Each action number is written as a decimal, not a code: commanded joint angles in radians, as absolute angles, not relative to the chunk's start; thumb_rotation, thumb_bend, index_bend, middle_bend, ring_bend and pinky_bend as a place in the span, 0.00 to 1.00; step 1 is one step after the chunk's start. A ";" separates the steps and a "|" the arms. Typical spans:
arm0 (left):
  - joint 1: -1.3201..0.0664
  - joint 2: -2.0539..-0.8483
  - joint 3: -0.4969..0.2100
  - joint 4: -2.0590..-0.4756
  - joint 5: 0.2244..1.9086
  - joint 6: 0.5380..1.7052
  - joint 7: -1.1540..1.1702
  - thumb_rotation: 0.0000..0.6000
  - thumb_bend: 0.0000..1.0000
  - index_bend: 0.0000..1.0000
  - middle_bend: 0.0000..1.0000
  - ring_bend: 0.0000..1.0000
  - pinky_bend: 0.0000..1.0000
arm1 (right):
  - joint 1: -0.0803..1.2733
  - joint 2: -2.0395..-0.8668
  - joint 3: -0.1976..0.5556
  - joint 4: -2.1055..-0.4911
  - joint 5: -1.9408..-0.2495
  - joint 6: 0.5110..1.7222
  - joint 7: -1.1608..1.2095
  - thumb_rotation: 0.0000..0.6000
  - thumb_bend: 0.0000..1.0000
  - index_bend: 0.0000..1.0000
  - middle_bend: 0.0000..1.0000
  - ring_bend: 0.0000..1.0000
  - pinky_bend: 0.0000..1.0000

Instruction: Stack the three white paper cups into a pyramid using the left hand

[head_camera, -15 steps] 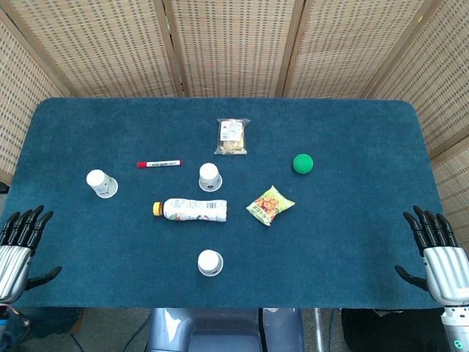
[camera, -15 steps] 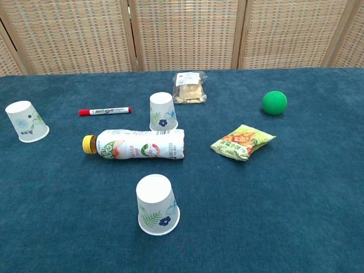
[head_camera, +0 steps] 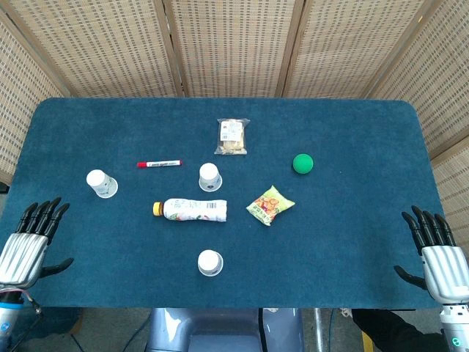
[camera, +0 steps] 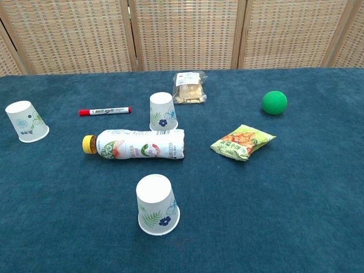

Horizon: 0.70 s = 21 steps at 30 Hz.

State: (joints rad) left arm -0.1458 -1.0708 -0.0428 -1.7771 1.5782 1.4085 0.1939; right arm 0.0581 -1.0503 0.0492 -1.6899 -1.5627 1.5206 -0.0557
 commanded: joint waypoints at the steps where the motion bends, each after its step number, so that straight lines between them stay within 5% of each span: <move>1: -0.332 -1.079 -0.170 -1.770 1.498 1.219 0.233 1.00 0.00 0.00 0.00 0.00 0.00 | 0.070 -1.057 0.060 -1.688 -1.528 1.491 -0.074 1.00 0.00 0.00 0.00 0.00 0.00; 5: -0.558 -1.162 -0.286 -1.659 1.406 0.994 0.236 1.00 0.00 0.00 0.00 0.00 0.00 | 0.086 -1.067 0.076 -1.686 -1.477 1.455 -0.101 1.00 0.00 0.00 0.00 0.00 0.00; 12: -0.827 -1.347 -0.330 -1.426 1.243 0.708 0.297 1.00 0.00 0.00 0.00 0.00 0.00 | 0.091 -1.077 0.093 -1.679 -1.418 1.436 -0.138 1.00 0.00 0.00 0.00 0.00 0.00; 21: -1.023 -1.556 -0.300 -1.187 1.083 0.608 0.475 1.00 0.00 0.00 0.00 0.00 0.00 | 0.093 -1.081 0.110 -1.662 -1.367 1.425 -0.140 1.00 0.00 0.00 0.00 0.00 0.00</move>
